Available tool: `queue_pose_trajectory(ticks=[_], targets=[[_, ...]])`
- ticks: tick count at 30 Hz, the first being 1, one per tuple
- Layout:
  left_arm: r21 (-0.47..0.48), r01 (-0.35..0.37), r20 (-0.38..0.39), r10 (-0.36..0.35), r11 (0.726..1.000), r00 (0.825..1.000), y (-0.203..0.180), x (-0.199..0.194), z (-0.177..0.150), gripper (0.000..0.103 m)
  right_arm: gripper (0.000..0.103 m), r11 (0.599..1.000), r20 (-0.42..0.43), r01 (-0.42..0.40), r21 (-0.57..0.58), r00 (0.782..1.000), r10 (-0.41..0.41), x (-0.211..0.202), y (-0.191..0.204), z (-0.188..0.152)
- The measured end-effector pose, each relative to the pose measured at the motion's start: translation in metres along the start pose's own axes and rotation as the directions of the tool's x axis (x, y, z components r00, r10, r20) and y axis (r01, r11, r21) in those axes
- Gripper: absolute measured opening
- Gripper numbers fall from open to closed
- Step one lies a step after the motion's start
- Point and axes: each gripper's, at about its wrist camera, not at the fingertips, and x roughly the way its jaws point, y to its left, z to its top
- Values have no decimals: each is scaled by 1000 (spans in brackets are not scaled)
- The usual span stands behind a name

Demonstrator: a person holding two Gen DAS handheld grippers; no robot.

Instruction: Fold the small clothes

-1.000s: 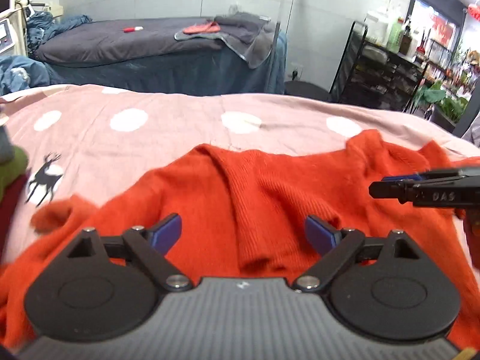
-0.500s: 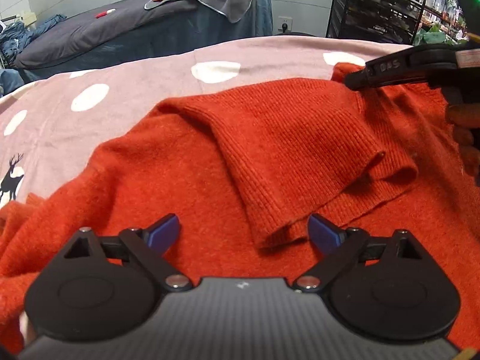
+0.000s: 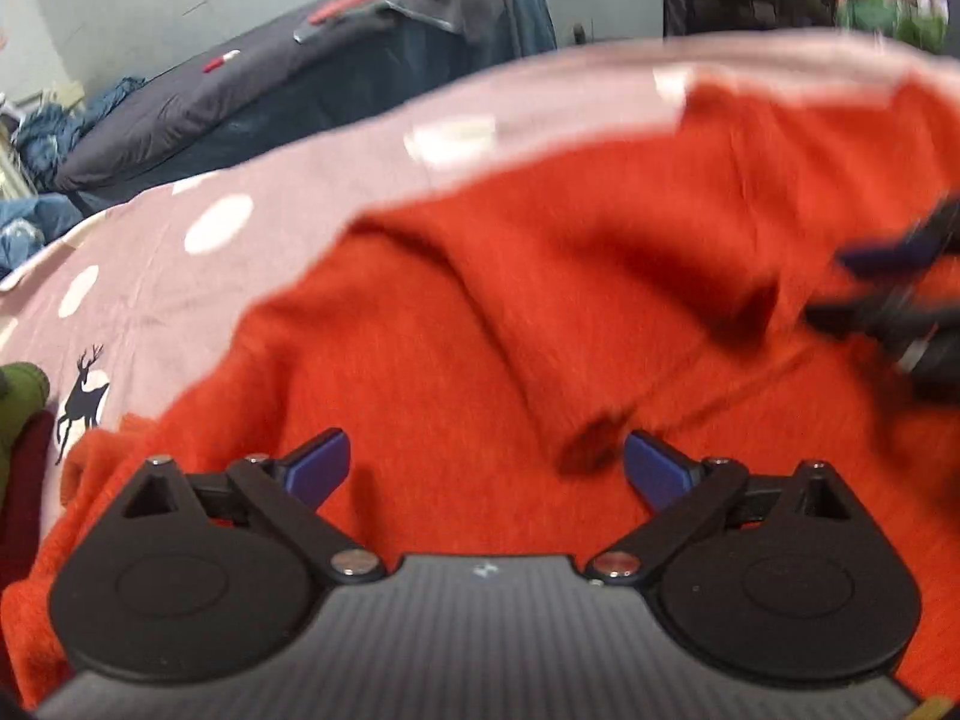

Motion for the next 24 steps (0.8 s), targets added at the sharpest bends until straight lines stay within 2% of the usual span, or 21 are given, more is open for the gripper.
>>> queue_pose_trajectory(ticks=[2,4,6,7,8,10,11,14,16,18,19,20,22,24], targets=[[-13,0,19,0,1000,1000,0,-7,-7,100,60,999,-20,7,38,1000,-6,-5,-6,-3],[-7,11,15,-11,1000,1000,0,-19,-10,100,62,992,0,31,125,999,-32,-22,-12,-2],[-9,0,40,1,1000,999,-2,-39,-18,103,74,980,63,-6,199,998,-7,-51,-16,-7],[-13,3,52,-2,1000,999,-4,-49,-23,103,86,973,91,-16,231,996,-5,-64,-19,-10],[-10,25,56,-24,1000,998,-8,-59,-29,103,93,966,115,-8,259,993,-23,-77,-21,-14],[13,96,50,-96,995,994,-19,-75,-42,103,93,963,139,32,267,988,-71,-98,-27,-22],[24,120,48,-121,993,992,-26,-82,-49,103,92,966,121,68,250,987,-101,-105,-30,-23],[59,172,39,-174,983,984,-48,-97,-62,103,90,965,56,199,173,976,-212,-125,-50,-21],[83,191,42,-195,978,980,-63,-103,-66,103,91,960,10,266,85,963,-268,-134,-68,-17],[103,196,15,-198,975,980,-76,-102,-68,103,93,944,-29,329,-38,944,-330,-144,-84,-12],[112,196,5,-198,974,980,-82,-102,-68,103,94,934,-52,340,-111,936,-347,-146,-93,-13],[118,197,4,-198,973,980,-86,-103,-68,103,102,921,-78,338,-192,931,-357,-145,-98,-10],[128,204,6,-207,971,978,-92,-108,-69,103,103,891,-147,285,-353,924,-353,-137,-105,-11],[126,211,11,-214,969,977,-94,-113,-69,103,103,849,-158,237,-473,925,-346,-129,-108,-16]])
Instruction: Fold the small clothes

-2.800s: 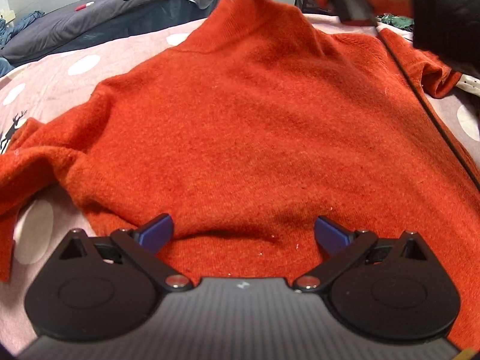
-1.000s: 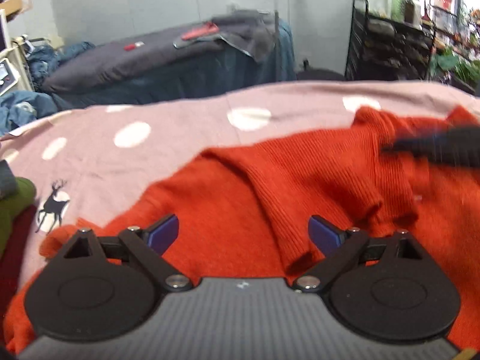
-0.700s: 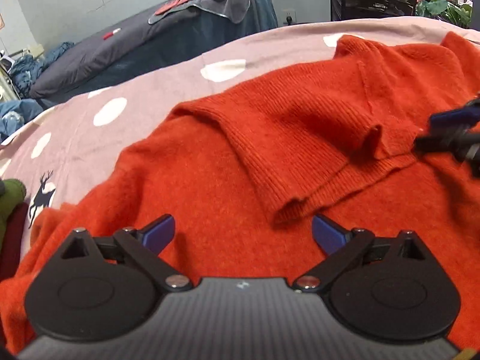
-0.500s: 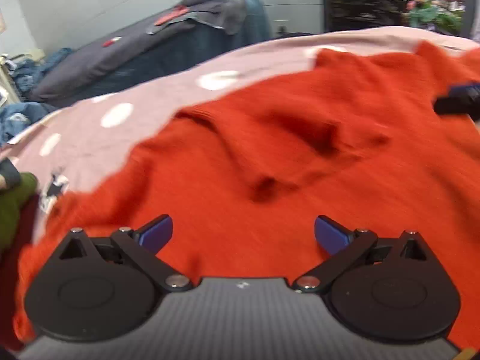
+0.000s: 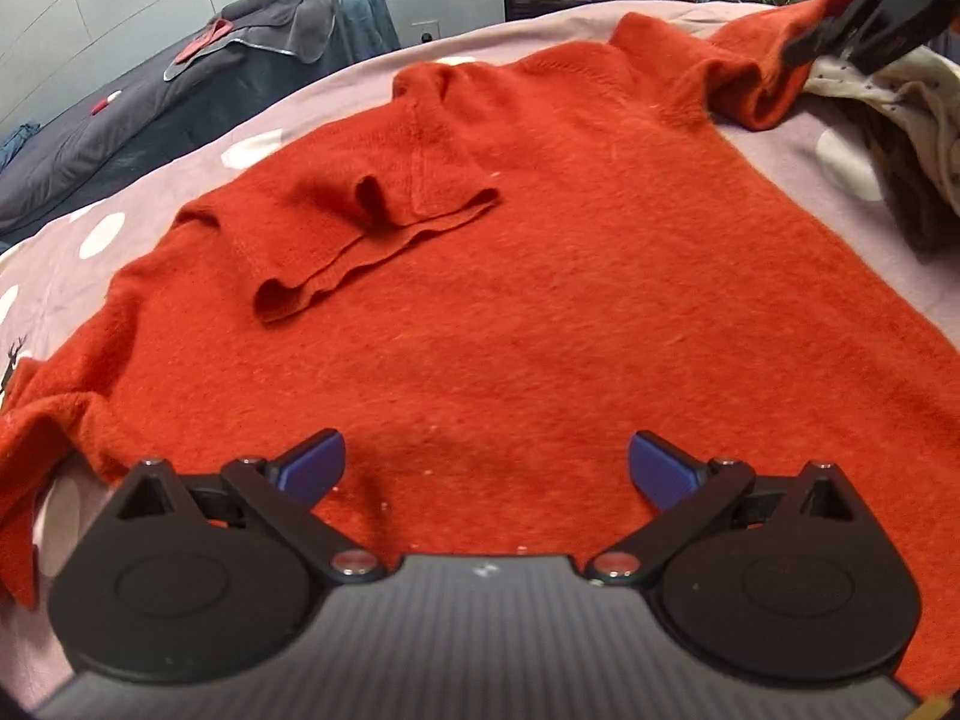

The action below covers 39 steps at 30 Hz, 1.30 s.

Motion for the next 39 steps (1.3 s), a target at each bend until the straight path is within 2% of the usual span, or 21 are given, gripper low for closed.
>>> queue_pose_trajectory(ticks=[3,5,7,8,9,10,11,13,15,18,20,22,24,26,27,28,30,32,35,36,39], targets=[[4,-2,-3,2,1000,1000,2,-5,-2,103,102,989,-65,38,-140,997,-48,26,5,0],[0,-20,-15,20,1000,1000,6,-7,-5,103,93,974,-142,3,-226,989,-36,44,10,0],[-16,-31,-34,31,999,999,12,-5,-8,103,88,964,-176,-3,-267,983,-46,54,12,1],[-29,-32,-44,31,999,999,16,-4,-9,103,71,964,-188,-12,-267,981,-40,56,11,1],[-46,-29,-51,27,999,998,19,-3,-11,103,48,968,-197,-27,-249,980,-24,56,7,1],[-64,-24,-58,21,998,998,23,-1,-11,103,6,975,-202,-28,-219,979,-18,57,3,1],[-82,-20,-63,15,996,998,26,-1,-12,103,3,983,-200,-16,-185,980,-22,57,-2,1],[-99,-9,-59,4,995,998,28,-2,-13,103,4,997,-151,38,-68,987,-48,47,-19,1],[-90,-12,-57,7,996,998,28,-3,-13,103,3,990,-71,104,91,993,-98,26,-41,0],[-82,-11,-54,7,997,999,26,-4,-12,103,3,927,2,191,322,979,-203,-9,-87,-13],[-89,-1,-53,-4,996,999,25,-4,-11,103,3,850,10,272,452,951,-310,-32,-124,-30],[-92,10,-48,-14,996,999,23,-5,-10,103,3,747,-29,351,565,913,-407,-54,-162,-54],[-89,14,-49,-18,996,999,20,-5,-9,103,3,644,-66,385,661,885,-460,-77,-195,-83],[-86,17,-49,-21,996,999,18,-4,-7,103,3,552,-135,471,688,830,-541,-94,-216,-109],[-87,21,-49,-26,996,998,17,-3,-6,103,3,512,-161,496,701,809,-565,-102,-224,-121],[-91,29,-49,-33,995,998,16,-3,-5,103,3,480,-174,493,726,806,-565,-109,-230,-133],[-104,41,-49,-47,994,998,15,-1,-3,103,3,471,-180,483,738,813,-553,-112,-231,-150],[-117,49,-53,-55,992,997,15,0,-1,103,3,490,-202,519,700,802,-561,-104,-225,-157],[-133,66,-37,-71,989,997,15,-4,-1,103,3,458,-207,477,750,828,-522,-90,-219,-165],[-141,63,-38,-69,988,997,16,-5,-1,103,3,471,-167,440,765,841,-515,-89,-213,-157],[-174,48,-40,-56,984,998,24,-7,-2,103,4,556,-10,304,773,883,-469,-85,-193,-111]])
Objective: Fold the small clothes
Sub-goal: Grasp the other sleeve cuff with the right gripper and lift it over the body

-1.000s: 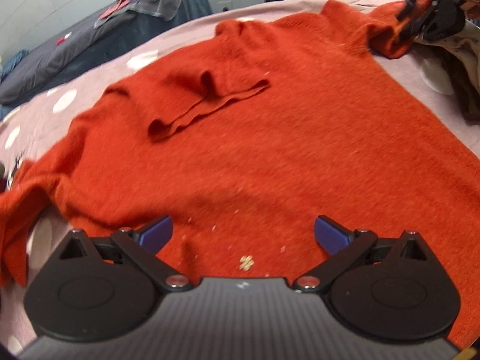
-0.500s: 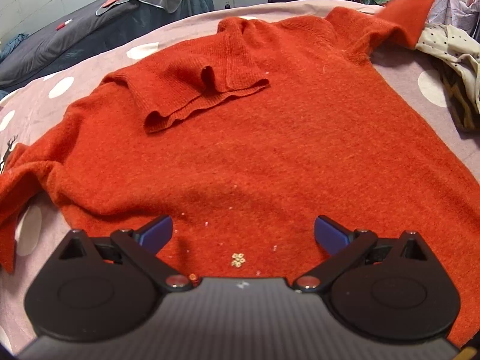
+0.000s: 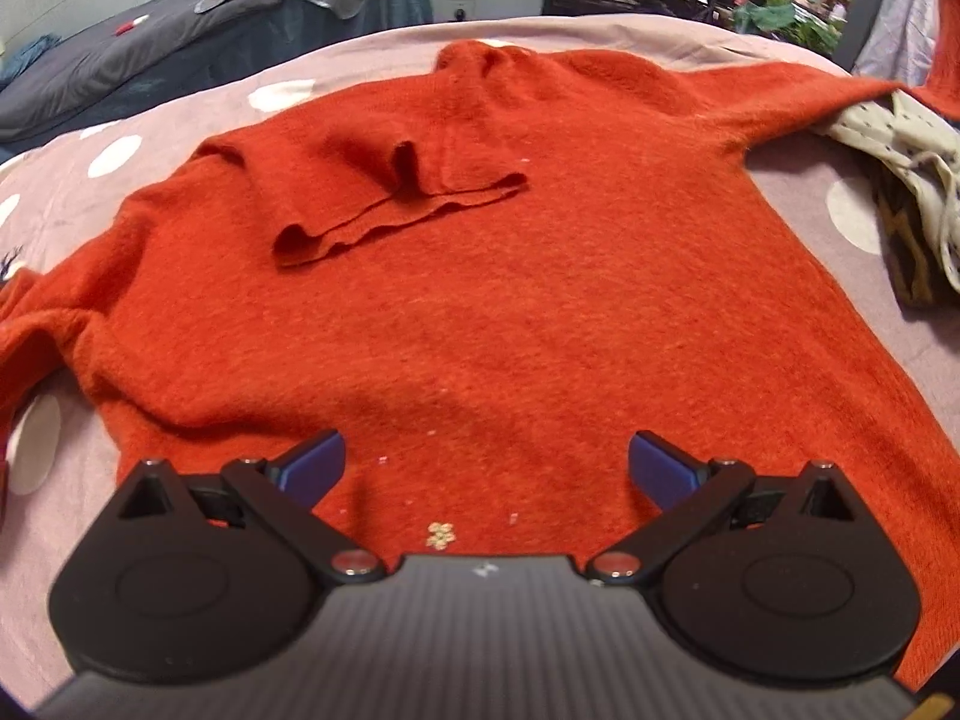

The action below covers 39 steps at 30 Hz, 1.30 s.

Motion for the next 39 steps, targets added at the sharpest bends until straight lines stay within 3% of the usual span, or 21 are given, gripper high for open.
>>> queue_pose_trajectory(ticks=[2,5,8,10,11,15,21,26,30,34,35,37,38,39], targets=[[-30,-5,6,5,1000,1000,7,-3,-1,103,4,992,46,-126,17,991,125,-7,38,11],[-60,-18,14,19,998,1000,18,-8,-5,103,4,946,66,-315,77,948,311,-12,108,22],[-89,-43,5,44,995,999,32,-10,-13,103,4,849,70,-511,136,859,507,-19,187,25],[-114,-52,-8,51,992,999,43,-11,-20,103,4,784,59,-603,143,796,602,-28,243,20],[-125,-55,-10,54,991,998,49,-12,-23,103,4,766,42,-629,131,776,630,-32,271,16],[-174,-75,-24,72,982,997,70,-12,-35,103,4,706,-47,-694,144,708,705,-35,359,-12],[-223,-70,-17,68,972,998,91,-16,-43,103,4,666,-117,-739,102,656,746,-43,441,-47],[-244,-72,-16,70,967,997,98,-17,-45,103,5,616,-149,-776,137,599,787,-58,458,-67],[-227,-85,-21,83,970,996,95,-16,-45,103,5,563,-163,-812,152,542,825,-71,474,-80],[-232,-91,-23,88,969,996,94,-17,-45,103,7,544,-170,-823,167,519,838,-74,485,-89],[-231,-92,-25,88,969,996,93,-16,-45,103,7,521,-162,-830,198,496,853,-74,485,-91],[-224,-96,-31,91,970,995,93,-14,-44,103,7,446,-139,-856,261,424,895,-72,487,-93],[-221,-98,-32,93,970,995,92,-14,-44,103,7,431,-136,-861,269,409,903,-73,489,-93],[-221,-99,-35,93,970,995,91,-14,-44,103,7,437,-141,-861,260,414,899,-75,493,-94]])
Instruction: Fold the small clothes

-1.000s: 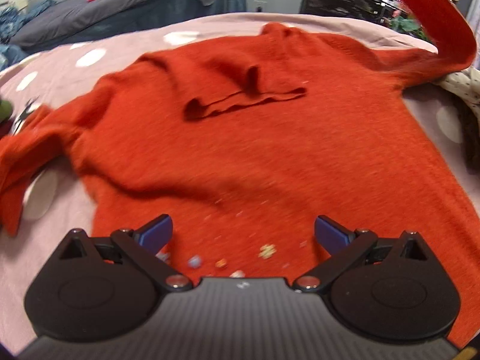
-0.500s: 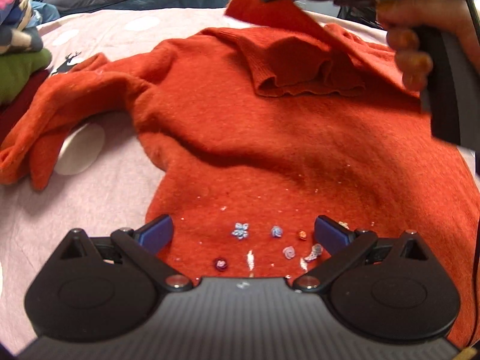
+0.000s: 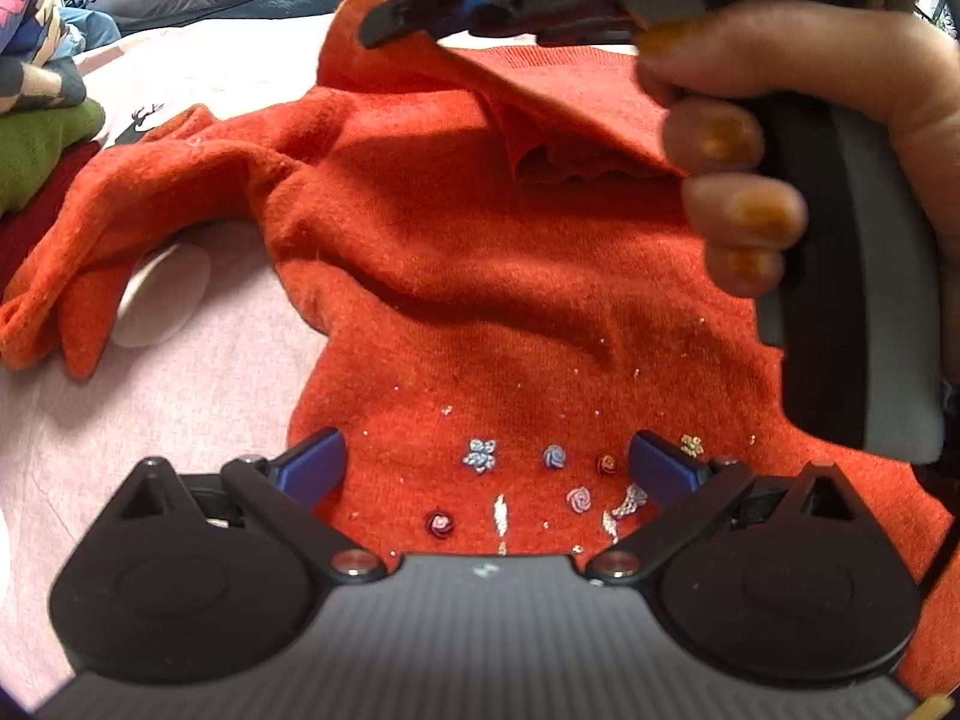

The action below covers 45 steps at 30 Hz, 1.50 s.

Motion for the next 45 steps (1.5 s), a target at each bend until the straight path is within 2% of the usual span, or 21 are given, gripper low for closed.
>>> queue_pose_trajectory(ticks=[1,3,5,6,9,12,13,16,21,23,25,26,28,32,34,35,37,39,42,44,45], targets=[[-2,1,0,-1,1000,1000,1,0,0,103,10,1000,-6,16,-18,1000,-17,2,3,-1],[-9,4,0,-4,1000,1000,2,-1,1,103,29,997,-21,49,-56,999,-50,9,5,-3],[-19,16,8,-16,1000,1000,5,-4,0,103,92,997,-26,71,-45,997,-72,8,-2,-5],[-29,24,14,-23,999,1000,7,-6,1,103,100,998,-30,58,-19,998,-58,3,-8,-6],[-80,42,102,-34,996,994,16,-21,5,103,92,1000,26,26,2,999,-26,-24,-23,-6],[-73,28,196,-14,997,981,17,-32,17,102,74,980,47,173,-103,984,-169,-49,-35,-7],[-60,18,205,-5,998,979,13,-33,23,101,66,965,39,229,-128,973,-226,-55,-42,-9],[-57,32,209,-19,998,978,7,-29,34,101,64,914,23,390,-111,921,-390,-75,-71,-16],[-48,17,200,-7,999,980,-7,-21,25,101,59,846,-26,521,-113,850,-527,-88,-115,-44],[-74,2,215,14,997,977,0,-22,18,101,60,852,20,499,-160,864,-502,-92,-115,-53],[-119,-31,243,60,992,968,15,-29,12,101,62,832,25,512,-213,854,-520,-88,-107,-54],[-148,-61,268,99,987,958,25,-34,10,101,62,832,29,513,-213,854,-519,-89,-103,-52],[-185,-106,316,162,977,935,46,-47,10,101,63,858,75,483,-176,875,-477,-98,-93,-50],[-183,-198,363,253,963,897,81,-64,40,97,78,895,113,424,-138,905,-411,-112,-71,-55],[-198,-200,385,264,960,884,98,-62,61,95,80,913,99,381,-144,924,-370,-112,-59,-63],[-204,-225,376,288,953,881,106,-54,73,89,80,920,96,364,-145,931,-353,-113,-53,-68],[-199,-282,315,334,938,888,119,-32,97,76,84,928,88,341,-149,939,-331,-118,-43,-78],[-219,-281,247,331,935,911,134,-8,115,61,84,934,68,325,-148,945,-318,-122,-37,-84],[-198,-294,128,322,935,938,143,31,130,57,88,935,52,328,-136,945,-324,-133,-36,-92],[-166,-248,71,262,954,962,142,52,128,53,90,933,45,344,-104,939,-341,-142,-40,-96],[-149,-242,63,254,959,965,138,58,126,53,90,934,34,346,-85,938,-345,-145,-44,-98]])
